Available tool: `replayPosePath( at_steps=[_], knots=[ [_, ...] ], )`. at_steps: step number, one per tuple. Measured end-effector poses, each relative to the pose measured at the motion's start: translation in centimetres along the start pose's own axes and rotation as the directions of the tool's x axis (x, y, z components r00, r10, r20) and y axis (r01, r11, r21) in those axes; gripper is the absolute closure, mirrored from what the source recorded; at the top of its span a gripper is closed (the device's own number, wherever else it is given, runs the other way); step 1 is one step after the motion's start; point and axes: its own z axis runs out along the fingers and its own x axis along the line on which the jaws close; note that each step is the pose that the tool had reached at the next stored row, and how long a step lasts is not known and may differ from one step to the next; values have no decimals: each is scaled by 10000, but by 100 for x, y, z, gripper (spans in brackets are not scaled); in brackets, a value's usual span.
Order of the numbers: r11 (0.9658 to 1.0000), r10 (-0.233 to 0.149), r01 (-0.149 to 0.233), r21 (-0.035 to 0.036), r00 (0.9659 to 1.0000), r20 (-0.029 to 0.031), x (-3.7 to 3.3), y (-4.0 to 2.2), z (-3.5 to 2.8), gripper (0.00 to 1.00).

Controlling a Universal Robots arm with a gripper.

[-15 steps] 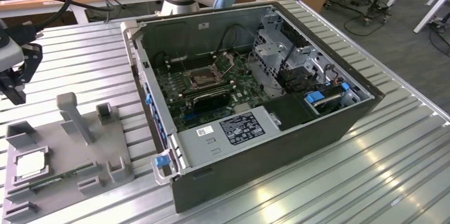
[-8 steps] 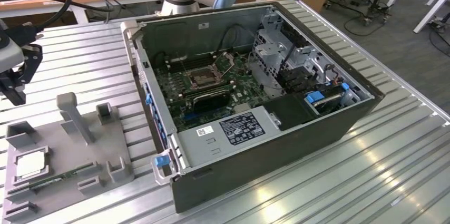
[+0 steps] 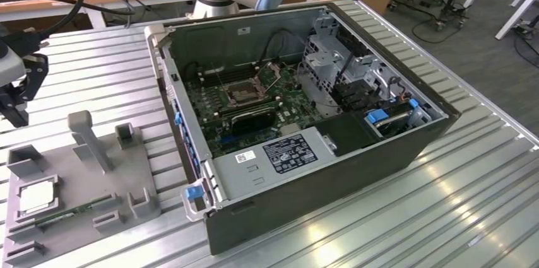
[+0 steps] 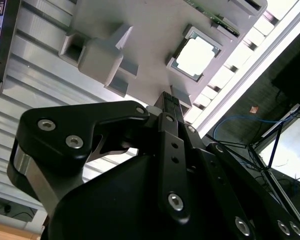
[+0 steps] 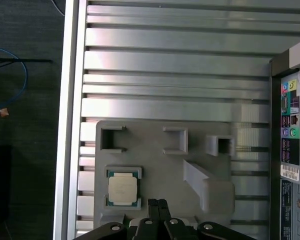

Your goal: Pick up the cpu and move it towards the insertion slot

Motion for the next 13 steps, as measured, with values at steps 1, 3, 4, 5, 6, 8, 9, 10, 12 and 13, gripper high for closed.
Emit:
replayPosePath(
  at_steps=[1, 3, 4, 5, 6, 8, 9, 10, 12, 13],
  knots=[
    [10000, 0, 0, 0, 10000, 0, 4, 0, 1, 89],
    [10000, -2, 2, 0, 10000, 0, 5, 0, 1, 89],
    [10000, 0, 0, 0, 10000, -1, 7, 0, 2, 89],
    [10000, -1, 1, 0, 10000, 0, 8, 0, 2, 89],
    [10000, 0, 0, 0, 10000, 0, 8, 0, 3, 89],
    [10000, 0, 0, -1, 10000, 1, 11, 0, 7, 89],
    [10000, 0, 0, -1, 10000, 2, 14, 0, 10, 89],
    [10000, 0, 0, 1, 10000, -1, 17, -1, 11, 89],
    [10000, 0, 0, 0, 10000, -1, 23, -7, 14, 89],
    [10000, 0, 0, 0, 10000, -1, 27, -12, 17, 89]
  ],
)
